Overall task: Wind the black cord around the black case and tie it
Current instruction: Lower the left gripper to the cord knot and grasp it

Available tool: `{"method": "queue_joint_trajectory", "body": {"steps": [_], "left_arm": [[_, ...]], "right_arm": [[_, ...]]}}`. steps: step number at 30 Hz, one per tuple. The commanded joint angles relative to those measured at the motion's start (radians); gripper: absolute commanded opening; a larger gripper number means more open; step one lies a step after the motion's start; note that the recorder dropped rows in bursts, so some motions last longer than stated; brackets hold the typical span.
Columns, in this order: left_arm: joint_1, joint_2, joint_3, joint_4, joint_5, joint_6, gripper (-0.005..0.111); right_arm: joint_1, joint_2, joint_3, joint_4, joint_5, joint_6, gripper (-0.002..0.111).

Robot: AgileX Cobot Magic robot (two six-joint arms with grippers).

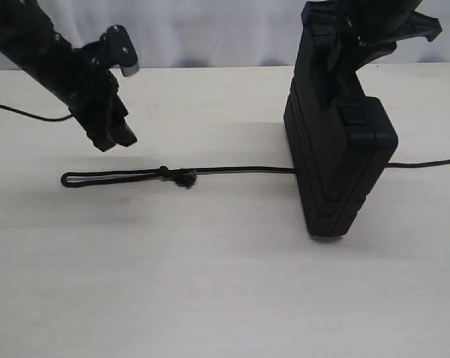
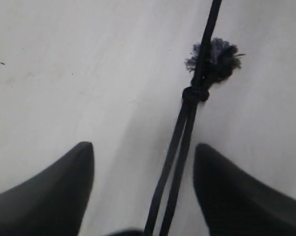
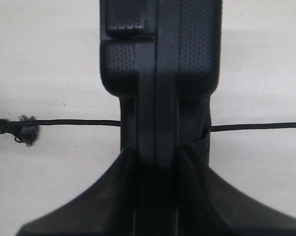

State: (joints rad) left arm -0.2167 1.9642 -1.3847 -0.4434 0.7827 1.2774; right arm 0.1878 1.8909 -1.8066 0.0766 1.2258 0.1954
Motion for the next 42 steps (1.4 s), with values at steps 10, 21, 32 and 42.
{"method": "queue_joint_trajectory", "body": {"steps": [10, 21, 32, 42], "left_arm": [[-0.145, 0.257, -0.006, 0.246, -0.265, -0.082, 0.061], [-0.145, 0.293, -0.049, 0.148, 0.100, -0.456, 0.000], [-0.145, 0.293, -0.134, -0.492, 0.396, -0.528, 0.052], [-0.145, 0.229, -0.216, -0.308, 0.375, -0.364, 0.066]], "right_arm": [[0.000, -0.004, -0.005, -0.006, -0.005, 0.001, 0.004], [0.000, -0.004, -0.005, -0.006, -0.005, 0.001, 0.004], [0.000, -0.004, -0.005, -0.006, -0.005, 0.001, 0.004], [0.000, -0.004, -0.005, -0.006, -0.005, 0.001, 0.004]]}}
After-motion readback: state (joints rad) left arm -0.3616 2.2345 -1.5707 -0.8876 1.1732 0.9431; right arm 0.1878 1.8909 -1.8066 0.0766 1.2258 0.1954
